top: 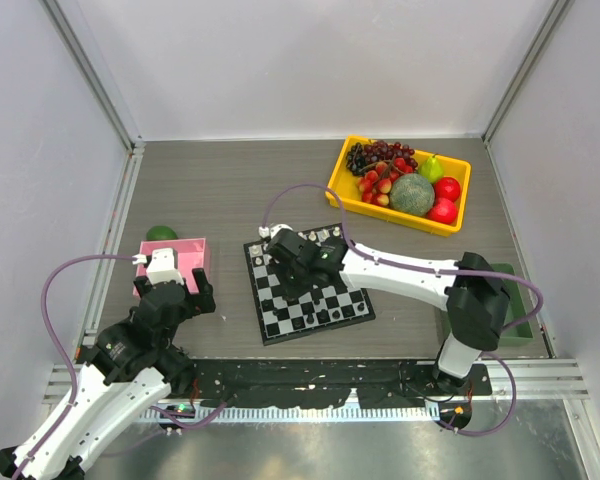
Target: Set up the chess pieces on the board
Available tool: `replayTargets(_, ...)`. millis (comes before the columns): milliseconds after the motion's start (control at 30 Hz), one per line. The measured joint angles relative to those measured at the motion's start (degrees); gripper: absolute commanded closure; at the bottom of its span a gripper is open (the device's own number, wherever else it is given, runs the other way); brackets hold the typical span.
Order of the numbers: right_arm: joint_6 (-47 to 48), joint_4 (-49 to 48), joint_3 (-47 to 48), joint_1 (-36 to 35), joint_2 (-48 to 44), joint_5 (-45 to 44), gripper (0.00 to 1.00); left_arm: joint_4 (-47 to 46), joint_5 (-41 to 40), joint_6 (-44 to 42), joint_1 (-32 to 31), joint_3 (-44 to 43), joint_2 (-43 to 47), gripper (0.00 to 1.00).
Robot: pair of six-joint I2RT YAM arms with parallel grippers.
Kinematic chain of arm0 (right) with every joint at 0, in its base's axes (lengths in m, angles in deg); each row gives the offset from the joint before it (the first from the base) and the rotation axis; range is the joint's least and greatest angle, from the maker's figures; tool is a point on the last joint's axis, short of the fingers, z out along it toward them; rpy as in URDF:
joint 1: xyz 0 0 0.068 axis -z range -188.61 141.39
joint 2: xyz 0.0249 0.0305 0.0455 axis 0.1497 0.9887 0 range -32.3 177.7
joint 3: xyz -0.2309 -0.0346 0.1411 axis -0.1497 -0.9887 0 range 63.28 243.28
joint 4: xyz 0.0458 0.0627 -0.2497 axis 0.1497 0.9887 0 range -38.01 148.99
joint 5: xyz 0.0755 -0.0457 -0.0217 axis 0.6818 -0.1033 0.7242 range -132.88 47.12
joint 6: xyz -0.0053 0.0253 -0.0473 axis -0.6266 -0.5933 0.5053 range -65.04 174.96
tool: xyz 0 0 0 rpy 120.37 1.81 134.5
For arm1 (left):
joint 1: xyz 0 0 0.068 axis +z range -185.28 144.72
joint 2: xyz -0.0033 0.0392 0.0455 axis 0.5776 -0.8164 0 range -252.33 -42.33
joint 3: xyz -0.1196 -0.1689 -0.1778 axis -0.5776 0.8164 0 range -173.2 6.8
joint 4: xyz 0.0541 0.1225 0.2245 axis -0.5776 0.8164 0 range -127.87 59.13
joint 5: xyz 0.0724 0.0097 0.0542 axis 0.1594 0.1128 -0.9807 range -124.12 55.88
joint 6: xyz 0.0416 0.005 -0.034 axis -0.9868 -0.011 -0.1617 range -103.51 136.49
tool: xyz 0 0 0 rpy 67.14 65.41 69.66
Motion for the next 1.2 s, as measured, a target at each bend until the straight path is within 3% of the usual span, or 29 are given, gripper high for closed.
replayTargets(467,-2.5,0.1,-3.6,-6.4,-2.1,0.5,0.94,0.0,0.0,0.0,0.0,0.0,0.0,0.01)
replayTargets(1200,-2.5,-1.1,-3.9,-6.6,3.5,0.7,0.91,0.0,0.0,0.0,0.0,0.0,0.0,0.01)
